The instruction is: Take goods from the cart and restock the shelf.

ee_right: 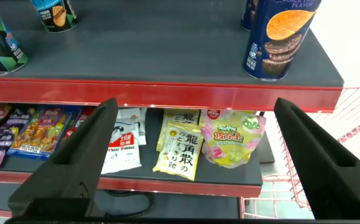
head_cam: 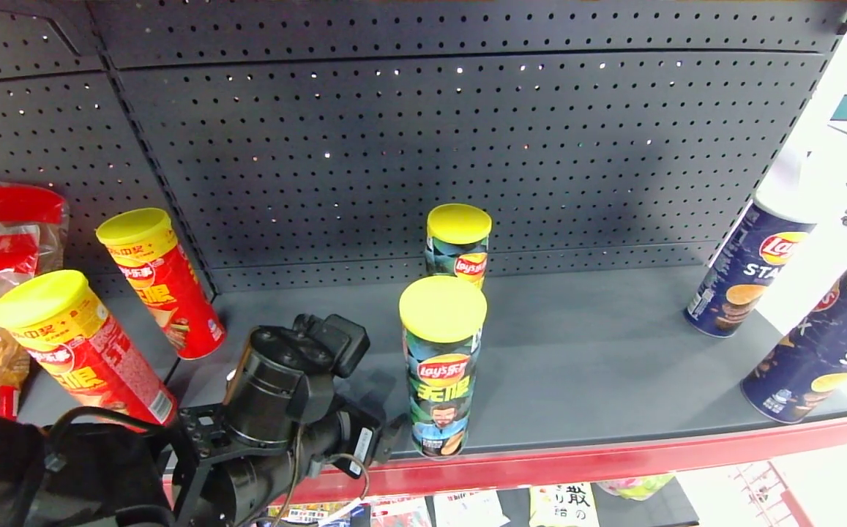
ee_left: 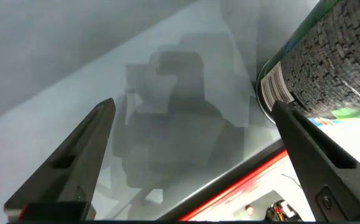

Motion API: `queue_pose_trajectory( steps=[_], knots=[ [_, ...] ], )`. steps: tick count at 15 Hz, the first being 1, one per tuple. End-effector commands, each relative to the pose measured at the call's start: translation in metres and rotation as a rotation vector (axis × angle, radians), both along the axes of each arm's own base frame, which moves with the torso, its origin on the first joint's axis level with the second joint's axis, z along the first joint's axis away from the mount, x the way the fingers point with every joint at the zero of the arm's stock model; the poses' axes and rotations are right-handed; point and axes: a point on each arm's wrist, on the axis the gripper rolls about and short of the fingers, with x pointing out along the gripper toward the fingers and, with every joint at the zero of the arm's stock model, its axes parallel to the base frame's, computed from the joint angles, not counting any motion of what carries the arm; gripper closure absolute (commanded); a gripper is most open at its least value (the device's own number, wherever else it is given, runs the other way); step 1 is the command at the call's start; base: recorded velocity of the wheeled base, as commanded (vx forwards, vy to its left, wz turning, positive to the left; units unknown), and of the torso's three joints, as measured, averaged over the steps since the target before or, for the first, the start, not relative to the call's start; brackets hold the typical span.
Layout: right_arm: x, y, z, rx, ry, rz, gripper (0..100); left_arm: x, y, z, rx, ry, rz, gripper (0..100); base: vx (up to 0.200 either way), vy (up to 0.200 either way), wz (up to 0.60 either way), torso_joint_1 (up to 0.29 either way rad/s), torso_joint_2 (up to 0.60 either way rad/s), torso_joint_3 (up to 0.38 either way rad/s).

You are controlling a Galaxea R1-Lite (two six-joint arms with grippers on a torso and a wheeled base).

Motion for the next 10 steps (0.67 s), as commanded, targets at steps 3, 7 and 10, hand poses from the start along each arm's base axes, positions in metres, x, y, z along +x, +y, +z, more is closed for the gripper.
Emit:
queue_pose_trajectory(
  steps=[3,7,10],
  knots=[
    [0.000,0.000,0.000,0.000,0.002,0.001,0,0.003,-0.003,-0.001,0.000,0.000,0.000,0,0.000,0.000,0.00,0.000,0.00,0.000],
    [0.000,0.000,0.000,-0.001,0.003,0.001,0,0.007,-0.011,0.000,-0.007,-0.007,-0.010,0,0.000,0.000,0.00,0.000,0.00,0.000],
    [0.000,0.000,0.000,-0.001,0.003,0.001,0,0.008,-0.013,-0.001,-0.006,-0.006,-0.011,0,0.000,0.000,0.00,0.000,0.00,0.000]
  ],
)
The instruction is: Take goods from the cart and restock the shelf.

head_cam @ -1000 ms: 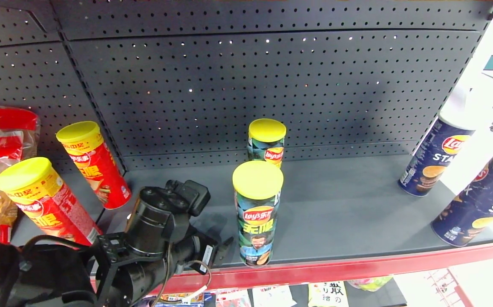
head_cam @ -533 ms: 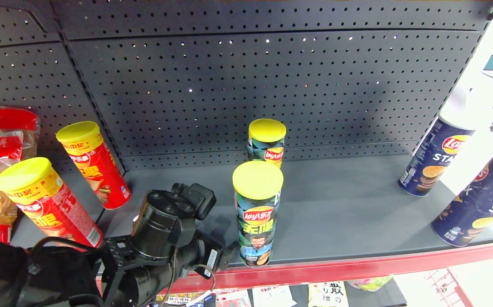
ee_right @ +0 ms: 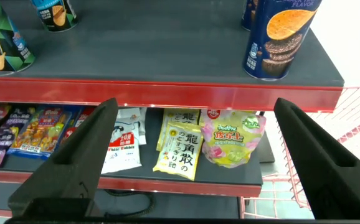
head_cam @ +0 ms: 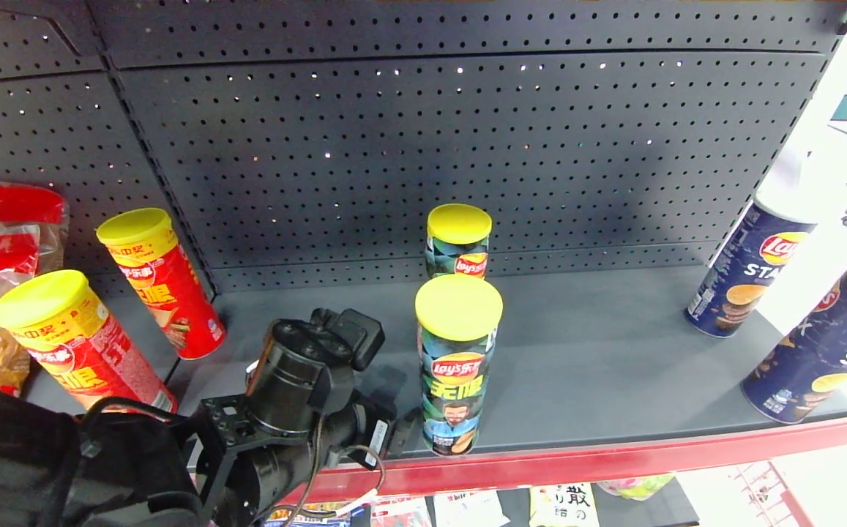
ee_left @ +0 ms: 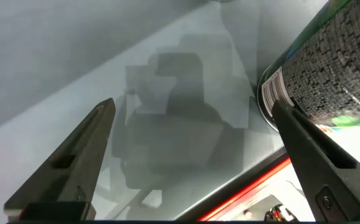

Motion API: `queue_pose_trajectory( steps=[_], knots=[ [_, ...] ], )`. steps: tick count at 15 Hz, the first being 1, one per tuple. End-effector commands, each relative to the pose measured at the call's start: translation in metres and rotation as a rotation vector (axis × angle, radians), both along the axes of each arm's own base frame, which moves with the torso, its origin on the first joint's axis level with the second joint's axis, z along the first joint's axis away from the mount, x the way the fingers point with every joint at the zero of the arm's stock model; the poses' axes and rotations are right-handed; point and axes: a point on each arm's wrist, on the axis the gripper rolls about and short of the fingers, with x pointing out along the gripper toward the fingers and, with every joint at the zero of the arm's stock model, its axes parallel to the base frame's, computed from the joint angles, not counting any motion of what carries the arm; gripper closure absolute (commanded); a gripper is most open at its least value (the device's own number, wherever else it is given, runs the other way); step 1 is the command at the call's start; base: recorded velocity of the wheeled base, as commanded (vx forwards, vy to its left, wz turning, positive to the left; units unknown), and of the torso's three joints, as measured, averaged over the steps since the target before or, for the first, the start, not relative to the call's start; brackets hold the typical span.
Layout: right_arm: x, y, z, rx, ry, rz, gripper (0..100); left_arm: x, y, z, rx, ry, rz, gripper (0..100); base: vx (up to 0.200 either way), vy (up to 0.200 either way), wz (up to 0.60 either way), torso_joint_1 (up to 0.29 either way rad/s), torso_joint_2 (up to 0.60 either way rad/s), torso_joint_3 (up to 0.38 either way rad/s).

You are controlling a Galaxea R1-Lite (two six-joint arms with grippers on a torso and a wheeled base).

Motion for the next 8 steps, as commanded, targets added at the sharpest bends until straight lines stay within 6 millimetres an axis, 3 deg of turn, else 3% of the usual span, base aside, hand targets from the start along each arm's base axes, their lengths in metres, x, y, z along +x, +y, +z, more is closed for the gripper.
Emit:
queue_pose_trajectory(
  steps=[1,8],
  knots=[
    [0.0001,0.0000,0.0001,0.000,0.002,0.001,0,0.0006,-0.0008,-0.0011,0.002,0.002,0.000,0,0.000,0.000,0.00,0.000,0.00,0.000],
    [0.0001,0.0000,0.0001,0.000,0.002,0.001,0,0.0015,-0.0049,-0.0003,-0.004,-0.002,-0.007,0,0.000,0.000,0.00,0.000,0.00,0.000]
  ],
)
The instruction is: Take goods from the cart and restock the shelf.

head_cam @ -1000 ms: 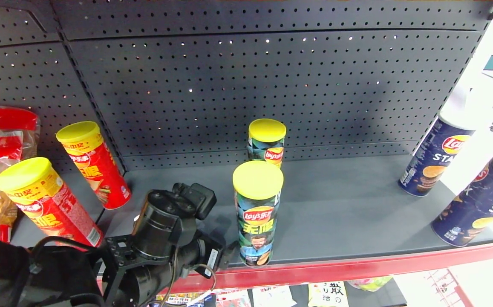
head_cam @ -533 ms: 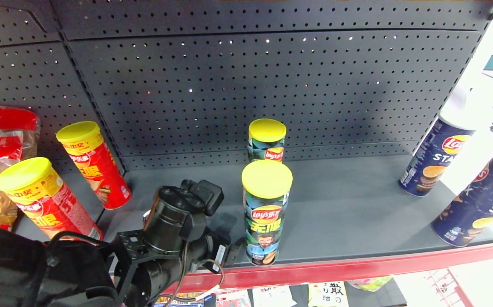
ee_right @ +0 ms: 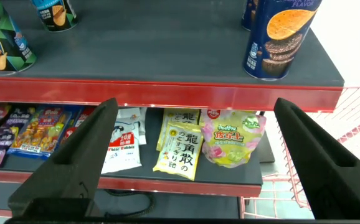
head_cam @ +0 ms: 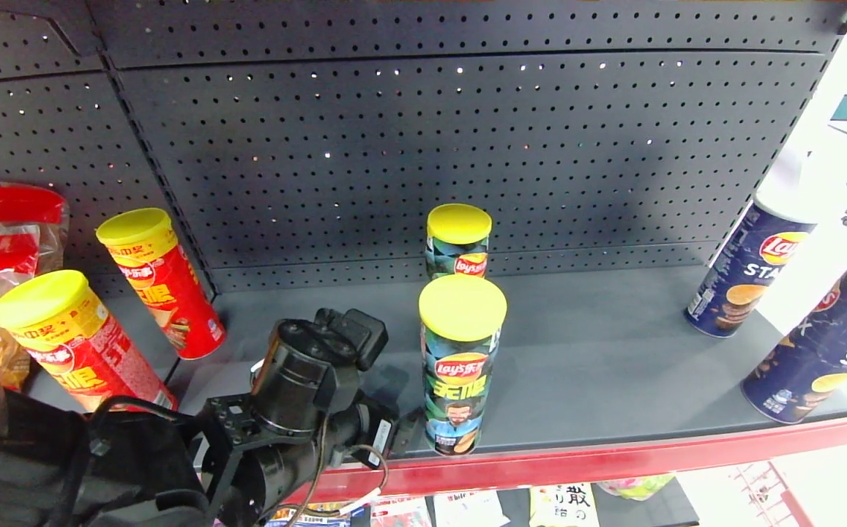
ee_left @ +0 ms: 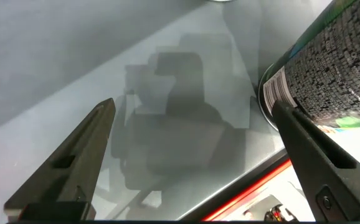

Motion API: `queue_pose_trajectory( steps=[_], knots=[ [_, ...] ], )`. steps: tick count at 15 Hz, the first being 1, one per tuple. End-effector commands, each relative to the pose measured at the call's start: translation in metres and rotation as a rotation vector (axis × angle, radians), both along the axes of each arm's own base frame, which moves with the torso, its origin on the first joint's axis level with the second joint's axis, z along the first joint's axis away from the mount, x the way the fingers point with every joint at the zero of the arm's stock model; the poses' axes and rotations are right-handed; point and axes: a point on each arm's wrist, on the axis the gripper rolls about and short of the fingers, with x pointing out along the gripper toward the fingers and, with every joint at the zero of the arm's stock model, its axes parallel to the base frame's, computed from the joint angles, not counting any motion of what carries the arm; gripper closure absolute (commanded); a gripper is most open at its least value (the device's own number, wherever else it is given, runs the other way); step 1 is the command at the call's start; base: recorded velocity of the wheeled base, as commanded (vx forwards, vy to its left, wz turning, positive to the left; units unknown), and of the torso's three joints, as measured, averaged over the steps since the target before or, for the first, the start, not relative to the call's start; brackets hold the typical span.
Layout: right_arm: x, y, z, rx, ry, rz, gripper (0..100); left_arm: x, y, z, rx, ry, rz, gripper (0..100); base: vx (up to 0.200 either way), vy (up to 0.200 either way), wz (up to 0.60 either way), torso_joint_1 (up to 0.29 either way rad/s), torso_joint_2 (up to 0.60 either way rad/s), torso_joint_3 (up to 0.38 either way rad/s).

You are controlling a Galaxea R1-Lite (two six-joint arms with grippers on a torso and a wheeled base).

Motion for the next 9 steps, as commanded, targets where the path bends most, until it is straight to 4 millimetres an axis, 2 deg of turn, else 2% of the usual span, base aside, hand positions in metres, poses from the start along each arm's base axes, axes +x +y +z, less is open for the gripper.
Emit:
queue_pose_trajectory(
  steps=[1,7,9],
  knots=[
    [0.000,0.000,0.000,0.000,0.002,0.001,0,0.001,-0.003,0.001,-0.004,-0.003,-0.003,0,0.000,0.000,0.00,0.000,0.00,0.000],
    [0.000,0.000,0.000,0.000,0.002,0.002,0,-0.003,-0.001,0.000,0.001,0.002,-0.006,0,0.000,0.000,0.00,0.000,0.00,0.000],
    [0.000,0.000,0.000,-0.002,0.002,0.005,0,-0.008,0.008,0.005,-0.006,-0.005,0.005,0,0.000,0.000,0.00,0.000,0.00,0.000]
  ],
)
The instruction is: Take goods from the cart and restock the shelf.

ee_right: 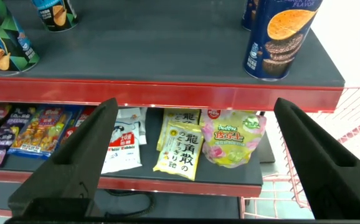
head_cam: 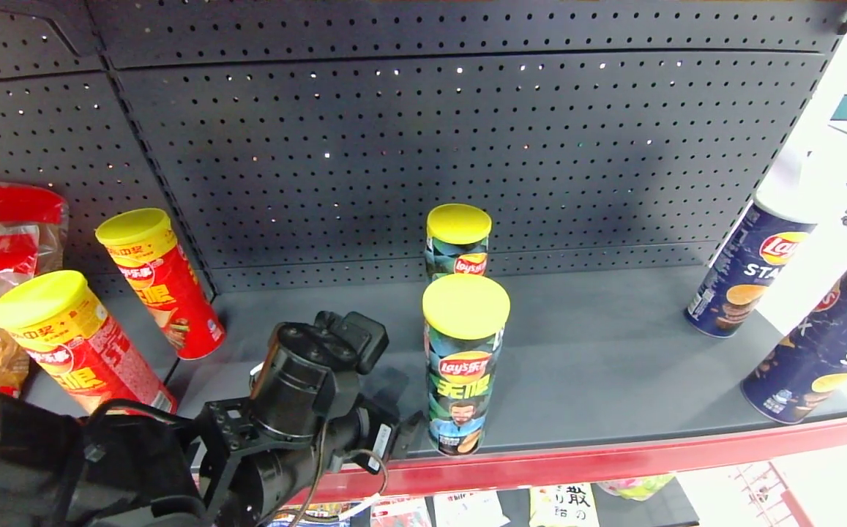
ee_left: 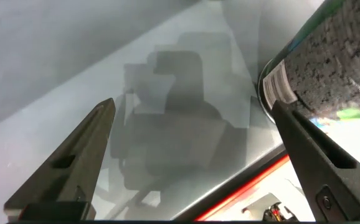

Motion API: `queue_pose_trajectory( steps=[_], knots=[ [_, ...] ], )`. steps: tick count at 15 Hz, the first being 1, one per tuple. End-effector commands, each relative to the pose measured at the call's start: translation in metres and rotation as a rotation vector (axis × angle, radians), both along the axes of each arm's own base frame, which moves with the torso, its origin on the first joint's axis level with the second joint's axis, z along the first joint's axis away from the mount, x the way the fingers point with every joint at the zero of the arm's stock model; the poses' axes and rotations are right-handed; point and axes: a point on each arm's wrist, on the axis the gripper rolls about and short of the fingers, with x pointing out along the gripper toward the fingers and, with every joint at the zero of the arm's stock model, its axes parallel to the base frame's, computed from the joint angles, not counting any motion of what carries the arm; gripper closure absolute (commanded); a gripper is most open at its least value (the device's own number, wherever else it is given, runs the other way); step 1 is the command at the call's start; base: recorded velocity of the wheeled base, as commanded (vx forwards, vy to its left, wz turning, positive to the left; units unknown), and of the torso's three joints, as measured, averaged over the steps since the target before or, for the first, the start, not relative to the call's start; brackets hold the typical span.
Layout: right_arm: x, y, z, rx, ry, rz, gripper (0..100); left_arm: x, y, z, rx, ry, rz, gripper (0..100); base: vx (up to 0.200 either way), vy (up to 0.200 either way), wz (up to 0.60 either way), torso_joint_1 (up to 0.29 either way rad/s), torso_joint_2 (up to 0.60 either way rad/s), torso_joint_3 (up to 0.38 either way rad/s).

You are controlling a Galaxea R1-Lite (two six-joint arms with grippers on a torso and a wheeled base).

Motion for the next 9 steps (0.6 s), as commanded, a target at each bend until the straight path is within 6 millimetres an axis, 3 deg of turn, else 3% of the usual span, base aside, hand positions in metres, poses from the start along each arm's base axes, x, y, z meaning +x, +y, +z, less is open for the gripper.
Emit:
queue_pose_trajectory(
  steps=[1,4,9],
  knots=[
    [0.000,0.000,0.000,-0.001,0.003,0.005,0,-0.008,0.013,0.007,-0.010,-0.010,0.012,0,0.000,0.000,0.00,0.000,0.00,0.000],
    [0.000,0.001,0.000,-0.007,0.000,0.040,0,-0.028,0.037,0.018,-0.032,-0.032,0.024,0,0.000,0.000,0.00,0.000,0.00,0.000],
    [-0.001,0.004,0.000,-0.107,-0.020,0.206,0,-0.092,0.099,0.052,-0.045,-0.045,0.020,0,0.000,0.000,0.00,0.000,0.00,0.000]
  ],
)
